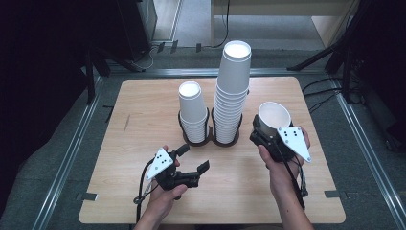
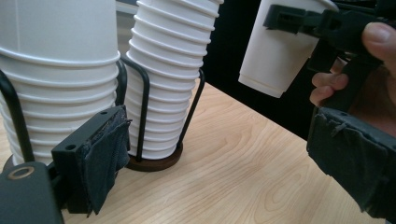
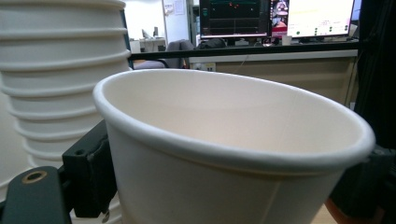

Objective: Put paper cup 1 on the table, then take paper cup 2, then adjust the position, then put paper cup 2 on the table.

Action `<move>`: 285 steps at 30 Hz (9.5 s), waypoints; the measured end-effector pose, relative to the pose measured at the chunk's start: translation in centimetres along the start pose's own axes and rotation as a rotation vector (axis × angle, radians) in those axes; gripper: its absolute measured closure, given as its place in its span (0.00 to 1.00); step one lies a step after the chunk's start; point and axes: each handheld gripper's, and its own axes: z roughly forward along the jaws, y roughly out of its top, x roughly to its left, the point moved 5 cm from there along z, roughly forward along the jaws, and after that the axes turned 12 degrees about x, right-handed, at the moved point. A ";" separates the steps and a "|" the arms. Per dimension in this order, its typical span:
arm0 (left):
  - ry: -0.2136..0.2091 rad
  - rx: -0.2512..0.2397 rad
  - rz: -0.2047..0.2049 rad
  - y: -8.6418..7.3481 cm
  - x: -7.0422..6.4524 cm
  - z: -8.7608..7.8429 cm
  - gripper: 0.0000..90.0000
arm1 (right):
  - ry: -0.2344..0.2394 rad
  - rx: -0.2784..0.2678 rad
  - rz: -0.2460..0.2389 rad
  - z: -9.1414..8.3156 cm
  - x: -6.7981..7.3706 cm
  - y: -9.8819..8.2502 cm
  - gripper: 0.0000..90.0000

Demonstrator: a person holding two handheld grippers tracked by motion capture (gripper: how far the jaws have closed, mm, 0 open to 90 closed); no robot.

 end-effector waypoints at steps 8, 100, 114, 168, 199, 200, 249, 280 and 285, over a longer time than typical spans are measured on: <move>0.003 0.005 -0.004 -0.2 0.1 0.1 0.07 | 0.015 0.010 -0.024 1.7 -0.6 -0.8 0.14; 0.019 0.033 -0.036 -1.0 1.0 0.5 0.07 | 0.066 0.179 -0.038 5.9 -5.8 -8.7 0.00; 0.018 0.039 -0.040 -1.1 1.1 0.8 0.07 | 0.103 0.141 -0.030 2.8 -5.7 -7.0 0.00; 0.235 0.007 0.039 5.2 0.4 6.8 0.07 | 0.336 -0.018 0.007 -0.6 2.9 8.0 0.00; 0.347 -0.026 0.123 8.9 -0.1 11.1 0.07 | 0.433 0.066 -0.047 2.2 6.9 11.7 0.00; 0.353 -0.026 0.124 9.0 -0.2 11.2 0.07 | 0.434 0.066 -0.046 2.3 6.9 11.8 0.00; 0.401 -0.030 0.143 10.1 -0.6 12.9 0.09 | 0.442 0.102 -0.098 5.6 8.3 11.9 0.13; 0.400 -0.024 0.145 10.2 -0.5 12.8 0.10 | 0.410 0.001 -0.084 4.1 9.0 14.8 0.15; 0.400 -0.021 0.146 10.2 -0.5 12.8 0.10 | 0.403 -0.016 -0.082 3.8 9.2 15.7 0.15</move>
